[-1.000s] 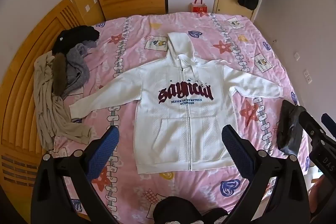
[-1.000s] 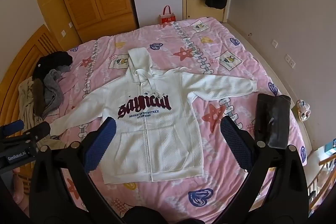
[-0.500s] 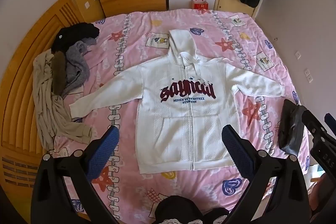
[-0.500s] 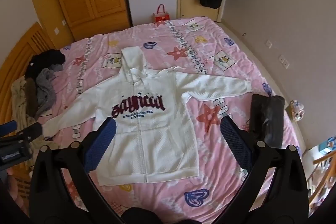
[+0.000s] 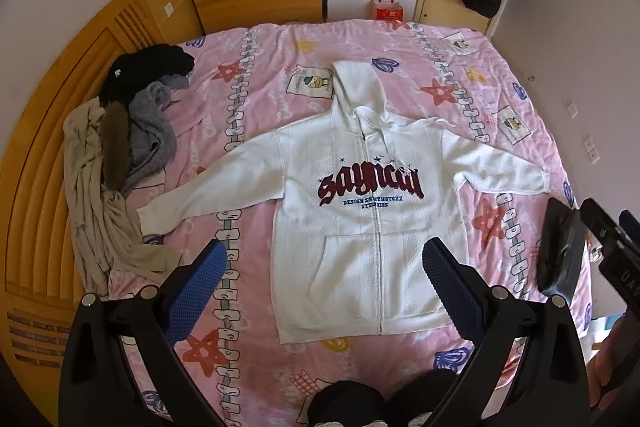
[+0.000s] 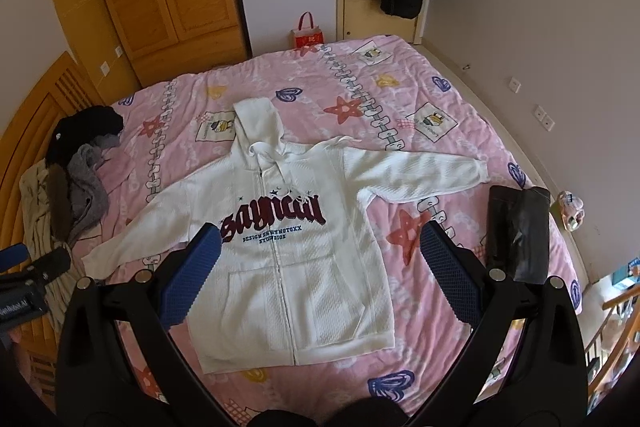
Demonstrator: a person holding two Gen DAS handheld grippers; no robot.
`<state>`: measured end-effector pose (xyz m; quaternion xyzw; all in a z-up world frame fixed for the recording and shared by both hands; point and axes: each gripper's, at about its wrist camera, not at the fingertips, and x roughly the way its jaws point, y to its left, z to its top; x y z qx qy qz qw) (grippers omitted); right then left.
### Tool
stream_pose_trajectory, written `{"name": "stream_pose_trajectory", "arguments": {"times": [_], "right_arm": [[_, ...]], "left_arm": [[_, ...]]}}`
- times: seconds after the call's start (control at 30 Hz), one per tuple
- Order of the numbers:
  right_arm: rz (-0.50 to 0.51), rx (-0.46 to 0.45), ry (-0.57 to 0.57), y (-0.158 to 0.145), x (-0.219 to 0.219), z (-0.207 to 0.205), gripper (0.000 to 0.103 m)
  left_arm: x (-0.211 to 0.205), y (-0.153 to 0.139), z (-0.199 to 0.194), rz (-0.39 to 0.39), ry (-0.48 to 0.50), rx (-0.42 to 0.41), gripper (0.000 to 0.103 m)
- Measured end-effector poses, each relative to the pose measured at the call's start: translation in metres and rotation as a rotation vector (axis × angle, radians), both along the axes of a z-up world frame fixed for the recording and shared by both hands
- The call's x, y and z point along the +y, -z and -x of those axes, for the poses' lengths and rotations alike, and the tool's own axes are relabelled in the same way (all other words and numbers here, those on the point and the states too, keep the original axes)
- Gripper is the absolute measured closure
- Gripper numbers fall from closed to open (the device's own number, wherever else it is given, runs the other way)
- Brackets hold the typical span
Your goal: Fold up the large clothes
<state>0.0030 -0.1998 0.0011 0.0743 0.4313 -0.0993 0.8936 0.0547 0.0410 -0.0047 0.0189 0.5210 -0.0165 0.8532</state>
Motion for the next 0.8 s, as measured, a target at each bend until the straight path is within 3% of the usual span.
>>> {"name": "stream_pose_trajectory", "arguments": {"times": [0.13,0.57,0.8], "right_arm": [[-0.016,0.022,-0.034,0.010,-0.009,-0.013,0.006],[-0.016,0.016,-0.253,0.019,-0.077,-0.065,0.006],[-0.032,0.007,-0.266,0.011,-0.122,-0.078,0.006]], "left_arm": [[-0.005,0.000,-0.005,-0.006,-0.015,-0.011,0.008],[-0.045,-0.003,-0.024,-0.024,-0.241,0.013,0.008],[-0.062,-0.024,-0.036,0.010,-0.320,0.002,0.008]]}}
